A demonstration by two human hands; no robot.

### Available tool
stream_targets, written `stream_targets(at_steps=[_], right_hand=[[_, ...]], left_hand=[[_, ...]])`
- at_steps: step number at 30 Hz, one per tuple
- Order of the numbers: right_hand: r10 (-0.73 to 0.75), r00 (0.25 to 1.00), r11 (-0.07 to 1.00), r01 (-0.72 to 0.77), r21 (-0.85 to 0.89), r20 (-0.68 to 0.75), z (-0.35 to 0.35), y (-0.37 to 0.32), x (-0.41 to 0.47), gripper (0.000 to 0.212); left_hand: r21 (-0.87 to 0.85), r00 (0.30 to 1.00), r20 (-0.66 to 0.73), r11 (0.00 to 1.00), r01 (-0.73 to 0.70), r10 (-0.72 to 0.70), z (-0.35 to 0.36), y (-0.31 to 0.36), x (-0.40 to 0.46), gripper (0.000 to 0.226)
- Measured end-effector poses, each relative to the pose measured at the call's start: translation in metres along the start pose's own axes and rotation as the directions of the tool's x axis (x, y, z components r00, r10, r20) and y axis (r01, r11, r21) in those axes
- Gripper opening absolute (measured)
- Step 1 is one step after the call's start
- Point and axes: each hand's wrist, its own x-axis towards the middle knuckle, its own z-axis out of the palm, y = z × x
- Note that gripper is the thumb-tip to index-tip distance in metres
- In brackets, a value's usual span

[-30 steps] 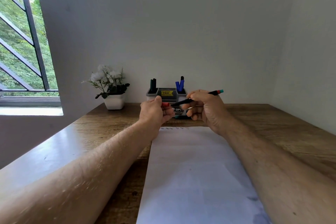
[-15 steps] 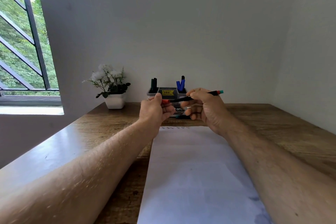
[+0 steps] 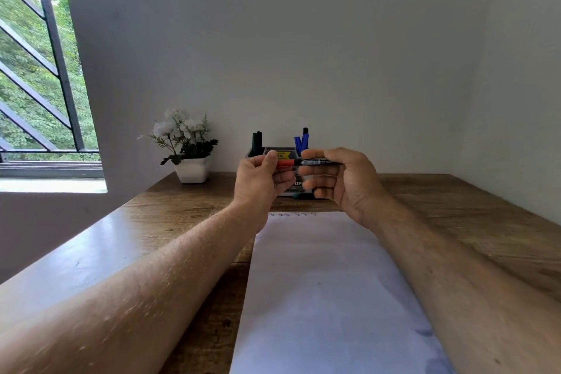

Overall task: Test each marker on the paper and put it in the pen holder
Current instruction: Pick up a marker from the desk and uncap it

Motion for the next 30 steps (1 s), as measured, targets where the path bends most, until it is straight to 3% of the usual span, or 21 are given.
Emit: stream_targets(at_steps=[4,8,22,27,30], right_hand=[[-0.009,0.999,1.0,0.009,-0.005,-0.036,0.001,-0.001,-0.001,0.012],[-0.019,0.999,0.999,0.017,-0.04,-0.044,0.0,-0.001,0.001,0.017],[0.046,0.999,0.999,-0.047,-0.026,-0.007,-0.004,0.002,0.002,0.014],[0.054,0.998,0.996,-0.057,-0.068,-0.043,0.0,0.006,0.0,0.013],[0.033,0.997,0.975,-0.045,-0.216,-0.063,0.002,0.01,0.001,0.014]], left_hand=[[-0.017,0.999,-0.012,0.999,-0.034,0.034,-0.002,0.001,0.001,0.018],[-0.05,0.999,-0.015,0.998,-0.032,0.032,-0.005,0.002,0.0,0.011],[-0.146,0.999,-0.011,0.989,0.036,-0.038,-0.004,0.001,0.001,0.021],[-0.069,1.0,-0.014,0.998,-0.013,0.012,-0.004,0.001,-0.003,0.041],[0.036,0.994,-0.07,0.996,-0.084,0.086,0.0,-0.001,-0.006,0.056]])
